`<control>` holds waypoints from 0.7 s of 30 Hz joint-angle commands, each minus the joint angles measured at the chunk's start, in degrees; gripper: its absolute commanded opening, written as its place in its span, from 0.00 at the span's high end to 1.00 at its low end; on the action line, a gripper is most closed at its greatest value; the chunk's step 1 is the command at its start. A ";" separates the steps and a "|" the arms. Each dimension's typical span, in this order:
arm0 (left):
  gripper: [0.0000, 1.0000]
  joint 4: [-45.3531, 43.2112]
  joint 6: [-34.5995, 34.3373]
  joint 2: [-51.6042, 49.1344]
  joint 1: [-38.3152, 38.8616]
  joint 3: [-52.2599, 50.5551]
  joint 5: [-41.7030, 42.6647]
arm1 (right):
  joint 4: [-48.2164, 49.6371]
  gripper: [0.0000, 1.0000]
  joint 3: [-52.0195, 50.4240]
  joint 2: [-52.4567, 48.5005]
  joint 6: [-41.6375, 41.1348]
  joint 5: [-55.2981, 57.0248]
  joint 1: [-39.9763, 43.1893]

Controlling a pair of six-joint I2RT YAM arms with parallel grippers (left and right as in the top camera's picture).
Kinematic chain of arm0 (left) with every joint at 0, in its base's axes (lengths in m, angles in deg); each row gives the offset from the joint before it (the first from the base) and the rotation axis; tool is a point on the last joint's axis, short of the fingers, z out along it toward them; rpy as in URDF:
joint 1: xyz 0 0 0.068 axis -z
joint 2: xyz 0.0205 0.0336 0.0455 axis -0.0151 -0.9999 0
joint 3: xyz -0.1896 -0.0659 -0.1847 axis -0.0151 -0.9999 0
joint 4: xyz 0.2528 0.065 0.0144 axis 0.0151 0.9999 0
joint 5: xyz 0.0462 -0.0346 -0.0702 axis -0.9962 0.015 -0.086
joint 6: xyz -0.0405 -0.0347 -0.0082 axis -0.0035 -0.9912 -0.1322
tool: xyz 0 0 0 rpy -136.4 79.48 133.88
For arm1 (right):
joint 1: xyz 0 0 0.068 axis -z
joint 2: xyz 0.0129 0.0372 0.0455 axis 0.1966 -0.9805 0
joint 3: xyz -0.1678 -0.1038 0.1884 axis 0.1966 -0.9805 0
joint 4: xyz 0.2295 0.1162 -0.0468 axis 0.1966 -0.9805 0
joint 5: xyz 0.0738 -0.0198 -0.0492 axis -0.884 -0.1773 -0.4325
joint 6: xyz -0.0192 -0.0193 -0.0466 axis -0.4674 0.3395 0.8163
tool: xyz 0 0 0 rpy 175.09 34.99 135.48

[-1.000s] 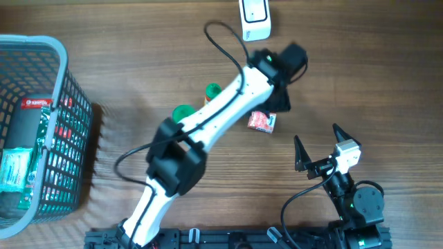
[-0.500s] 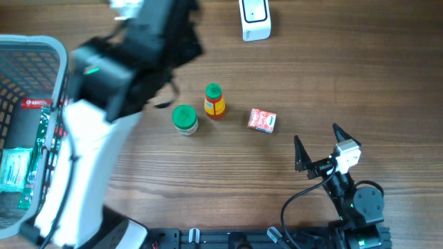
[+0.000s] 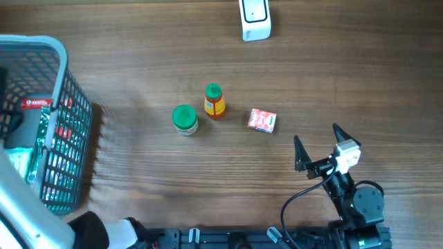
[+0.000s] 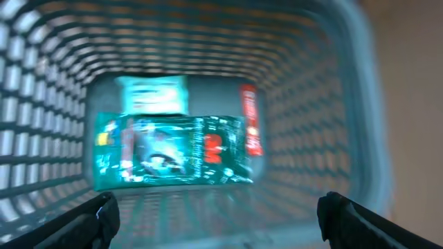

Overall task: Scan the item barcode
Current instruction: 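Reach the left gripper into the basket and grasp the tissue wipes pack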

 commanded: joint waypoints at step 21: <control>0.25 -46.16 11.45 -7.39 -19.96 -48.30 3.80 | 0.15 0.00 -0.13 0.11 0.09 -0.42 -0.22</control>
